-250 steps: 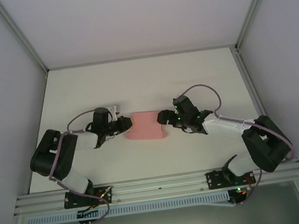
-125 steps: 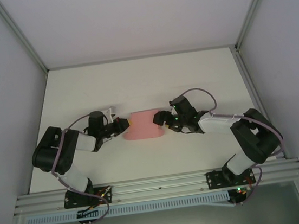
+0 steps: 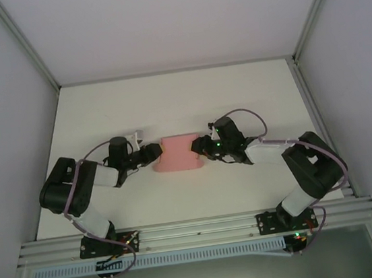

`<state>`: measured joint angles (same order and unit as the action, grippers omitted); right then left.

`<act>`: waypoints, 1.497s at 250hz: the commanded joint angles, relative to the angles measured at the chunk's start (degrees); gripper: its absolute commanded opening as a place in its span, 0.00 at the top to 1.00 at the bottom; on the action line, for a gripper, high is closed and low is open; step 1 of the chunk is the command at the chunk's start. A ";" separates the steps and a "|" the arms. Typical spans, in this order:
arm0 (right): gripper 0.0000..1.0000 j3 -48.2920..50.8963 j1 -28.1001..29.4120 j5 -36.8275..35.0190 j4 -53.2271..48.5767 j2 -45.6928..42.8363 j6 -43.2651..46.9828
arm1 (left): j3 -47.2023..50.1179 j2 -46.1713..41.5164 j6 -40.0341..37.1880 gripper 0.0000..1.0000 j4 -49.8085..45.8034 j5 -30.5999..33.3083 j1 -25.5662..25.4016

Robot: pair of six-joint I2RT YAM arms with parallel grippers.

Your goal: Assemble paper box

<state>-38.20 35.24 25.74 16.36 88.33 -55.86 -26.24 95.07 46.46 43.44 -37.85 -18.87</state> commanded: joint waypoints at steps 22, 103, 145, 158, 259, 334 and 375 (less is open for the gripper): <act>0.64 -0.86 -0.81 -4.90 -11.20 -8.88 3.23 | -8.23 -7.87 -9.65 0.01 -12.52 2.33 -0.37; 0.58 -7.76 -10.32 0.95 -35.37 -13.11 0.04 | -22.91 -21.03 -52.18 0.00 -42.87 33.29 -19.85; 0.64 -13.13 -18.14 12.82 -47.15 -10.72 2.31 | -26.38 -19.76 -66.65 0.00 -50.19 40.46 -33.35; 0.64 -14.18 -19.14 15.09 -49.17 -10.06 2.23 | -27.19 -18.95 -68.94 0.00 -51.80 41.67 -36.52; 0.66 -16.92 -21.28 29.12 -54.61 -1.32 0.33 | -26.25 -13.69 -76.33 0.00 -50.96 59.28 -44.29; 0.65 -14.79 -21.39 34.90 -47.64 -0.05 -4.92 | -24.46 -15.47 -76.37 0.00 -51.80 52.61 -44.49; 0.68 -16.01 -21.36 36.13 -50.46 -0.07 -2.57 | -24.47 -14.75 -76.76 0.01 -51.62 53.83 -44.33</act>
<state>-52.82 14.24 58.41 -31.88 88.01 -59.59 -51.20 81.01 -28.95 -8.23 16.27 -63.02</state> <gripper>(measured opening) 0.383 0.994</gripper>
